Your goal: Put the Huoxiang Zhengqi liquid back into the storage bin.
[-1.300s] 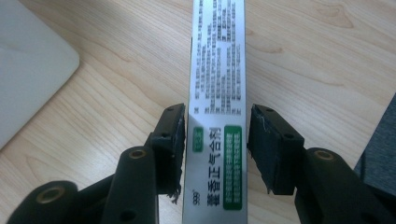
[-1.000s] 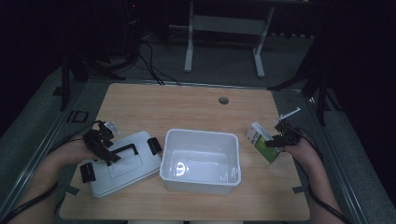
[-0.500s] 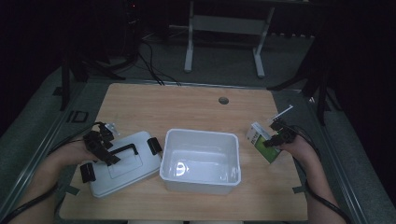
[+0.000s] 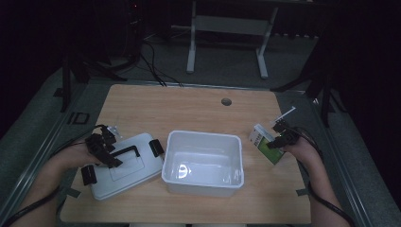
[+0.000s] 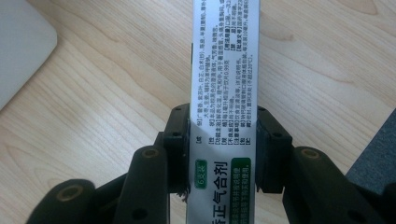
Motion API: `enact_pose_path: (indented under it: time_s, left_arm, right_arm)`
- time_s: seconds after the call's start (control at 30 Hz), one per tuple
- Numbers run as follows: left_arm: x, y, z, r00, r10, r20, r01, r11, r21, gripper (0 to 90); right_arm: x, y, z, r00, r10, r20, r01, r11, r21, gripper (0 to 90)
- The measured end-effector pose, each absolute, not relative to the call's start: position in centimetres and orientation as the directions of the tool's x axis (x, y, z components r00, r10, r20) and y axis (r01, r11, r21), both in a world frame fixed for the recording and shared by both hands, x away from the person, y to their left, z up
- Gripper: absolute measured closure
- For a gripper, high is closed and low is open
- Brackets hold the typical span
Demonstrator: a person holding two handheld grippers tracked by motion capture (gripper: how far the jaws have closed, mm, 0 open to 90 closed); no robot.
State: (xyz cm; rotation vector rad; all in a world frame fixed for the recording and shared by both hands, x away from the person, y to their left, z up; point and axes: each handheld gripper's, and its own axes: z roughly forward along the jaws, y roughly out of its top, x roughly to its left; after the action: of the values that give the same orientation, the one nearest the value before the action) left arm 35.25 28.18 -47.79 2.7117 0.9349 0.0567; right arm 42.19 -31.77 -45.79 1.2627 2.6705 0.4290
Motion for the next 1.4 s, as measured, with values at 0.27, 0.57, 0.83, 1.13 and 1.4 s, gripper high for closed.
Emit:
enact_pose_path:
  time_s: [0.27, 0.57, 0.83, 1.13, 1.4]
  left_arm:
    - [35.1, 28.5, -47.6, 0.788, 0.613, -0.048, 0.602, -0.752, 0.269, 27.2]
    - [35.1, 28.4, -47.6, 0.789, 0.612, -0.047, 0.600, -0.754, 0.269, 27.2]
    - [35.2, 28.3, -47.4, 0.789, 0.613, -0.043, 0.600, -0.754, 0.268, 27.2]
    - [35.1, 28.3, -47.2, 0.789, 0.613, -0.040, 0.599, -0.753, 0.271, 27.2]
    - [35.1, 28.2, -47.2, 0.789, 0.613, -0.037, 0.600, -0.756, 0.261, 27.2]
  right_arm:
    - [41.7, -32.0, -44.9, -0.636, 0.771, -0.013, 0.724, 0.603, 0.334, 63.7]
    - [40.7, -31.6, -43.1, -0.676, 0.737, -0.019, 0.693, 0.645, 0.323, 63.9]
    - [38.9, -30.7, -39.6, -0.738, 0.674, -0.045, 0.619, 0.701, 0.354, 63.9]
    - [37.0, -28.9, -35.1, -0.792, 0.607, -0.073, 0.528, 0.739, 0.418, 63.9]
    - [35.8, -26.7, -32.2, -0.833, 0.545, -0.095, 0.454, 0.772, 0.445, 64.0]
